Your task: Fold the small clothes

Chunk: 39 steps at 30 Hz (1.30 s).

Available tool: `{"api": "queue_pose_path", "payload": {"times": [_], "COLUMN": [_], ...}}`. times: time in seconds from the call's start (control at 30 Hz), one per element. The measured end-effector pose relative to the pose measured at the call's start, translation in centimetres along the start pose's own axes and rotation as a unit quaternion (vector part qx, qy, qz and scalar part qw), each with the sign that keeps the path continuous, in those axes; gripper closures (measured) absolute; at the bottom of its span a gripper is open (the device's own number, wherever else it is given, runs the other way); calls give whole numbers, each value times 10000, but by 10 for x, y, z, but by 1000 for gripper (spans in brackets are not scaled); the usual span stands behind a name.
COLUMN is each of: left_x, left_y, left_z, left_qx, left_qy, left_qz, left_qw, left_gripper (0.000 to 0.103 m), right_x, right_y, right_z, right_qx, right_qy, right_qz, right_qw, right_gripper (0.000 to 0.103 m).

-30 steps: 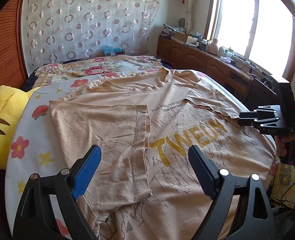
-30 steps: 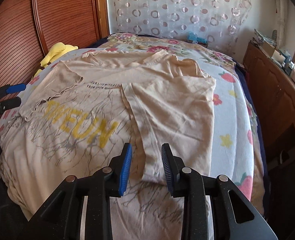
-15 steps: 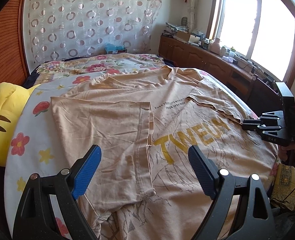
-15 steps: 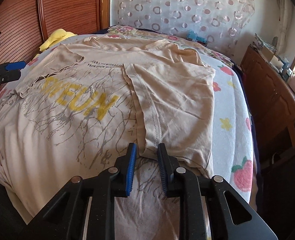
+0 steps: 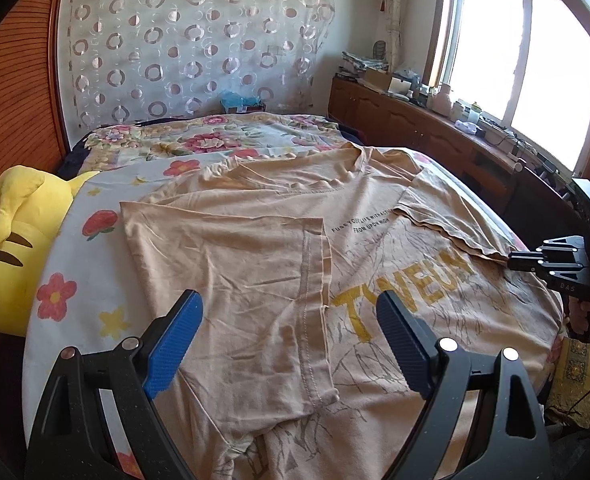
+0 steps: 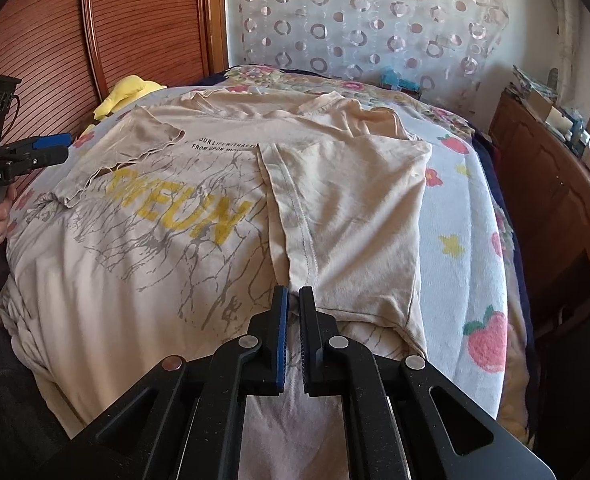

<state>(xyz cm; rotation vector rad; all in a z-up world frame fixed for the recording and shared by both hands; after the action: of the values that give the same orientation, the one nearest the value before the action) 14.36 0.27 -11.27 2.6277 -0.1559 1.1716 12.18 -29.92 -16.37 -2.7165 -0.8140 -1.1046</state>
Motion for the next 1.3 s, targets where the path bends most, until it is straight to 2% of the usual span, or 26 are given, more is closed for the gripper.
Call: {"api": "queue_pose_path", "payload": {"times": [0.17, 0.23, 0.33, 0.57, 0.73, 0.8, 1.13, 1.23, 1.3], "left_x": [16, 22, 31, 45, 51, 53, 57, 57, 55], "left_y": [-29, -39, -56, -90, -104, -110, -142, -147, -147], "left_z": [10, 17, 29, 53, 68, 74, 106, 112, 114], "left_qx": [337, 458, 608, 884, 1038, 1086, 1205, 1230, 1108], "left_qy": [30, 23, -30, -181, -321, -373, -692, -763, -796], "left_qz": [-62, -90, -148, -248, -261, -266, -489, -536, -624], "left_qw": [9994, 9989, 9980, 9956, 9937, 9930, 9891, 9880, 9887], "left_gripper": [14, 14, 14, 14, 14, 14, 14, 14, 14], "right_x": [18, 28, 41, 67, 83, 87, 107, 113, 114], "right_y": [10, 19, 36, 76, 95, 101, 141, 147, 150], "right_z": [-7, -6, 4, 42, 73, 86, 130, 138, 141], "right_qx": [-79, -131, -275, -534, -484, -391, -516, -431, -400], "right_qy": [218, 274, 285, 162, 60, -3, -216, -165, -85], "right_qz": [15, 34, 83, 263, 346, 366, 568, 686, 821], "right_qw": [9997, 9995, 9992, 9981, 9982, 9986, 9968, 9966, 9958], "right_gripper": [89, 71, 63, 63, 62, 58, 57, 56, 55]}}
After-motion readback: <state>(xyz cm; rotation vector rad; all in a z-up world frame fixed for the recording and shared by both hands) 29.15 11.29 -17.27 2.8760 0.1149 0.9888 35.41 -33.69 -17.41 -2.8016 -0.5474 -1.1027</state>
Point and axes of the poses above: each gripper's, at about its wrist camera, not at the fingertips, and z roughly the way its jaws point, y to its right, x to its top, the point moved 9 cm from there along z, roughly the way its jaws point, and after that the axes turned 5 degrees about -z, right-handed, at the moved point
